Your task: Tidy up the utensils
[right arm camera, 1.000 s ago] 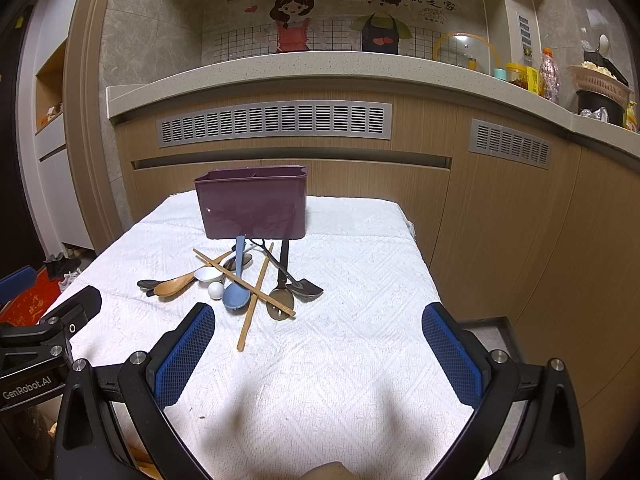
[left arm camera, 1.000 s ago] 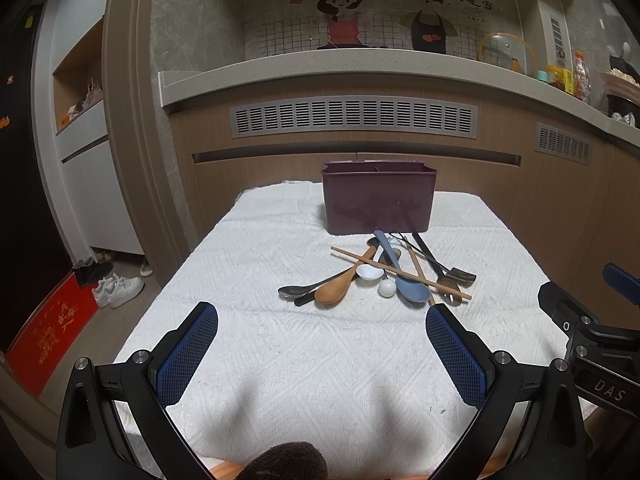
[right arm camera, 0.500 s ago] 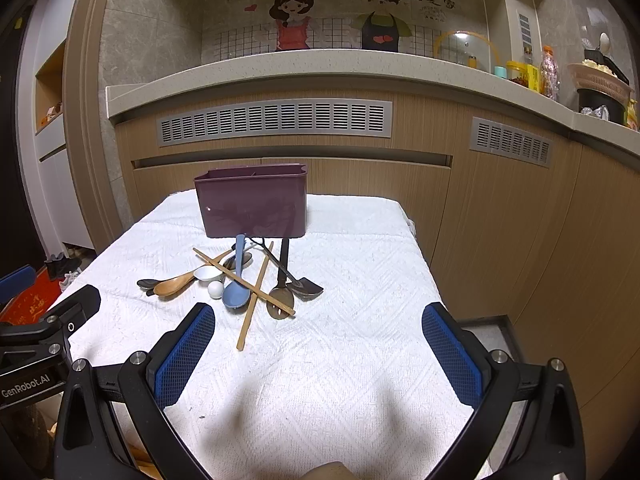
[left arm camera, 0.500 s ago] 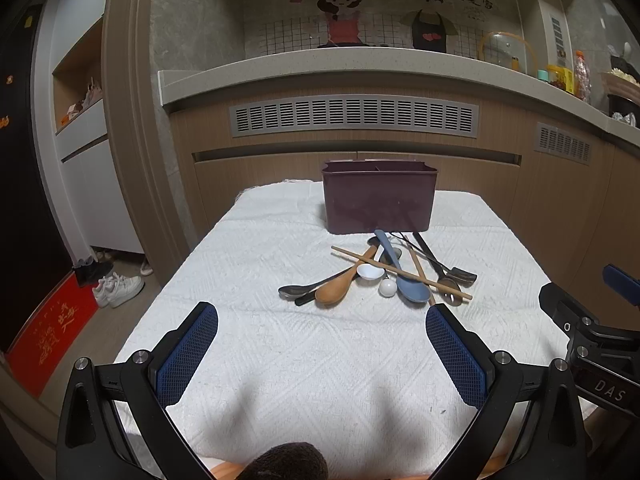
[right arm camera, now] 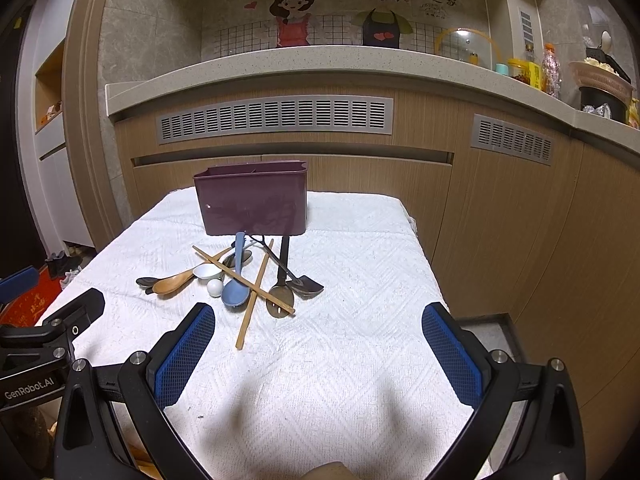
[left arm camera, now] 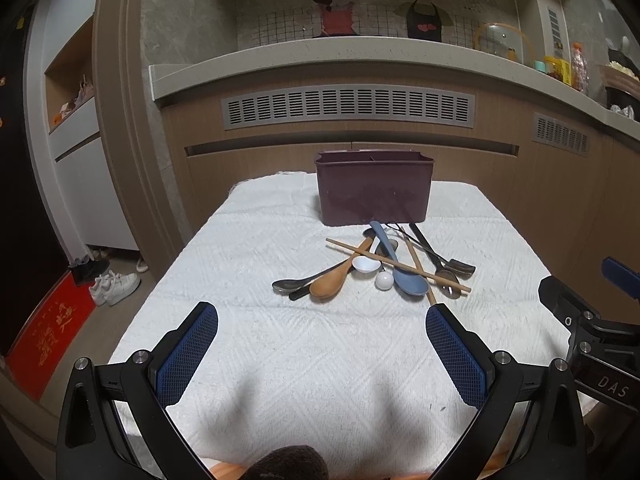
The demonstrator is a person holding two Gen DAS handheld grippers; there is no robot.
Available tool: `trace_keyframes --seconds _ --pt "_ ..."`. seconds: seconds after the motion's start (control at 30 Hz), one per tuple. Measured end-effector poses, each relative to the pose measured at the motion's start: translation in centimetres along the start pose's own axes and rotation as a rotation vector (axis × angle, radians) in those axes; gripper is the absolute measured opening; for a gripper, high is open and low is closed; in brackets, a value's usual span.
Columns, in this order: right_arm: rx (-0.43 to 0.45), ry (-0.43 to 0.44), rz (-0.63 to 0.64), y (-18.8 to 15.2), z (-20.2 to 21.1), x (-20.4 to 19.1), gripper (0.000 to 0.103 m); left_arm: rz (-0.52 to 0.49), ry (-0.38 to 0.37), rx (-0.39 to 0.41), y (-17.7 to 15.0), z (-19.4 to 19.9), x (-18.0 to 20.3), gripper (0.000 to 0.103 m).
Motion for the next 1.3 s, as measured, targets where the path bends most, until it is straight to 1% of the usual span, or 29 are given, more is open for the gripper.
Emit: trace_keyframes --seconds 0.1,0.23,0.4,0.53,0.63,0.7,0.73,0.8,0.9,1.0,1.07,1.1,1.17,1.2,1.27,1.3 --pt "-0.003 0.002 0.005 0.0 -0.2 0.1 0.103 0.0 -0.005 -0.014 0.1 -0.8 -0.1 0.103" --pt "-0.016 0.005 0.005 0.2 -1.0 0.3 0.103 0.014 -0.017 -0.003 0.5 -1.3 -0.4 0.103" --pt "-0.035 0.004 0.006 0.7 -2.6 0.6 0.103 0.008 -0.03 -0.005 1.1 -2.8 -0.2 0.103" --pt "-0.036 0.003 0.025 1.7 -4.1 0.5 0.103 0.002 -0.066 -0.021 2.4 -4.9 0.1 0.103" --pt "-0.028 0.003 0.043 2.9 -5.4 0.3 0.103 -0.014 -0.077 -0.011 3.5 -6.3 0.4 0.103" --pt "-0.023 0.022 0.063 3.9 -6.5 0.0 0.103 -0.029 -0.1 -0.005 4.4 -7.4 0.4 0.103" --pt "-0.024 0.029 0.077 4.4 -7.2 -0.2 0.103 -0.03 -0.125 0.001 5.0 -8.1 0.3 0.103" --pt "-0.045 0.06 0.109 5.1 -8.9 -0.8 0.103 -0.03 -0.136 -0.003 5.8 -9.2 -0.2 0.103" --pt "-0.088 0.137 0.149 6.1 -11.8 -1.8 0.103 -0.053 -0.118 -0.035 6.9 -11.4 -1.1 0.103" --pt "-0.13 0.209 0.187 6.7 -14.8 -3.1 0.102 -0.067 -0.075 -0.048 7.7 -13.4 -2.1 0.103" --pt "-0.154 0.256 0.219 7.1 -16.8 -4.3 0.096 -0.064 -0.056 -0.062 8.1 -14.6 -2.9 0.103" --pt "-0.171 0.271 0.241 7.1 -17.8 -4.8 0.089 -0.049 -0.064 -0.065 8.2 -15.2 -3.4 0.103" --pt "-0.207 0.298 0.286 7.0 -19.4 -6.0 0.068 -0.041 -0.048 -0.067 8.1 -16.0 -4.0 0.103" --pt "-0.236 0.315 0.315 6.8 -20.4 -6.8 0.063 -0.046 -0.032 -0.065 8.1 -16.4 -4.3 0.103" --pt "-0.293 0.325 0.356 6.2 -22.3 -7.8 0.045 -0.048 -0.021 -0.066 8.0 -16.9 -4.9 0.103" --pt "-0.318 0.335 0.366 6.0 -23.0 -8.1 0.042 -0.042 -0.021 -0.072 7.8 -17.2 -5.3 0.103"
Point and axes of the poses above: each gripper's, at about its wrist camera, not at the fingertips, and z roughly against the way its jaws point, x to its right, y to its top, the point moved 6 cm from there along -z, roughly the way its jaws point
